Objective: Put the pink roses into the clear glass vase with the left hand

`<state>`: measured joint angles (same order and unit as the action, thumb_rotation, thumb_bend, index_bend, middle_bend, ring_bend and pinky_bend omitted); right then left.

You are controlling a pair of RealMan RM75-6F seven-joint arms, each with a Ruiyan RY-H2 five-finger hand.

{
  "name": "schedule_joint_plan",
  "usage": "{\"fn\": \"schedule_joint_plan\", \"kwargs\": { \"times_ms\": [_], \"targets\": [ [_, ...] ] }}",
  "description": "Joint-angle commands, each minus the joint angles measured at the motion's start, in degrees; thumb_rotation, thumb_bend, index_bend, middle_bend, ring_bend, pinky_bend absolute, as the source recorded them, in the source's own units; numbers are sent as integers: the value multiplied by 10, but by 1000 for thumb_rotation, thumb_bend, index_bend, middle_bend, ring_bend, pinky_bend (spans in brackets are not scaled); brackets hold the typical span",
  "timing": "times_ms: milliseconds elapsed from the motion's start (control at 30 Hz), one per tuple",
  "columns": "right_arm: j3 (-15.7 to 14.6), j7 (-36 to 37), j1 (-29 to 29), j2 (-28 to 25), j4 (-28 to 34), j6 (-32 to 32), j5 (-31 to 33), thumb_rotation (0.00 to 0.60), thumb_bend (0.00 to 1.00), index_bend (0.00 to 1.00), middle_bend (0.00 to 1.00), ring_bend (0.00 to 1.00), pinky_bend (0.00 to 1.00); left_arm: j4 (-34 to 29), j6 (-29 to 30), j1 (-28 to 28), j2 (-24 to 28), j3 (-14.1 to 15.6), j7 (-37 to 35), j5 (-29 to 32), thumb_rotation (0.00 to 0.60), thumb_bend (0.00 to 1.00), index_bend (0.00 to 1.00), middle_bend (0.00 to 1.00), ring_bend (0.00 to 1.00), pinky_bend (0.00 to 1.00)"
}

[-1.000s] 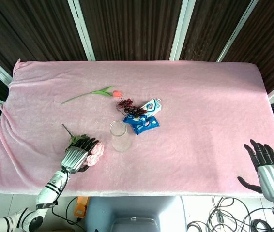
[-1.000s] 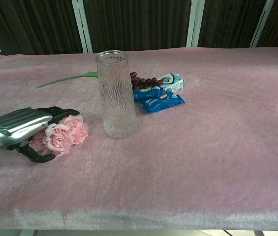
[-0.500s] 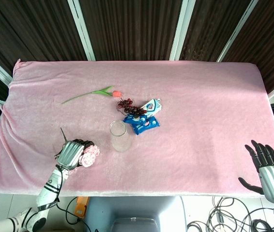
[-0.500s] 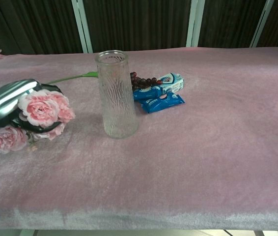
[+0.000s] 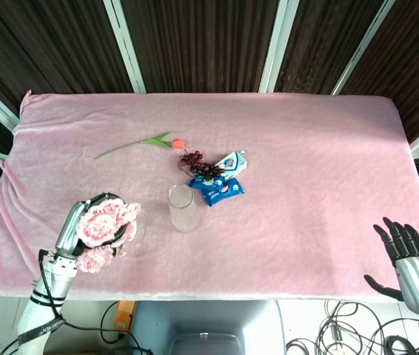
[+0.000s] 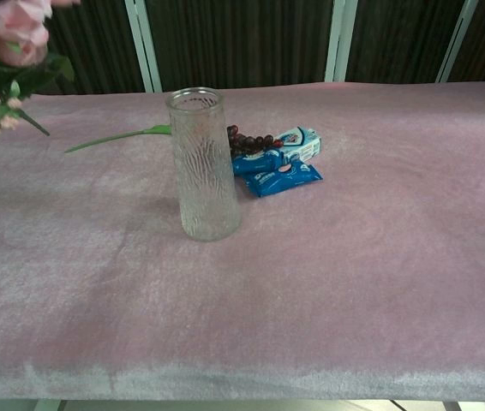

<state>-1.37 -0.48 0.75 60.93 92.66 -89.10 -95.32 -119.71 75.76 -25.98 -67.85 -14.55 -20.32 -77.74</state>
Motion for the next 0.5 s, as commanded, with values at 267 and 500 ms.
{"fn": "schedule_joint_plan", "kwargs": {
  "times_ms": [267, 500],
  "targets": [
    [-1, 5, 1, -2, -2, 5, 2, 600, 285, 0, 0, 0, 0, -153, -183, -155, 185, -239, -173, 428, 600, 453, 838, 817, 642, 797],
    [-2, 13, 4, -7, -3, 12, 4, 600, 286, 0, 0, 0, 0, -135, -162, -280, 177, -279, -116, 615, 600, 448, 840, 822, 641, 798]
  ]
}}
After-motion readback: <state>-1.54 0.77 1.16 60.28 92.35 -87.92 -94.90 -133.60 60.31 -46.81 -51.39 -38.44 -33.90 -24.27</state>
